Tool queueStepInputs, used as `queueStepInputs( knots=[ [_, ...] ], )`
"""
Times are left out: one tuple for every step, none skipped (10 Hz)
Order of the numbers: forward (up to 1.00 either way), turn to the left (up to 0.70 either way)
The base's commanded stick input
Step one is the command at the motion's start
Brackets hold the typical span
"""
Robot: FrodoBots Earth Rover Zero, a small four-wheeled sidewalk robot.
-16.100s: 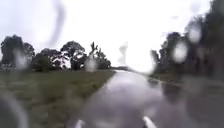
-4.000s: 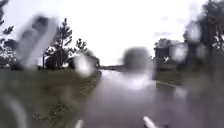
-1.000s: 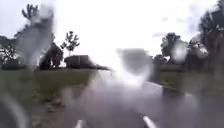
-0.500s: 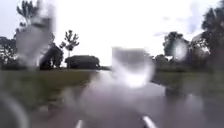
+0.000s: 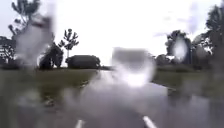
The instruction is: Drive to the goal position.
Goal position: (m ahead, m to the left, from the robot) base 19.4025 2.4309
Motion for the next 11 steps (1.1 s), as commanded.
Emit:
queueStepInputs(
  knots=[
    [0.85,0.00],
    [0.85,0.00],
    [0.85,0.00],
    [0.85,0.00],
    [0.85,0.00],
    [0.85,0.00],
    [0.85,0.00],
    [0.85,0.00],
    [0.85,0.00],
    [0.85,0.00],
    [0.85,0.00]
  ],
)
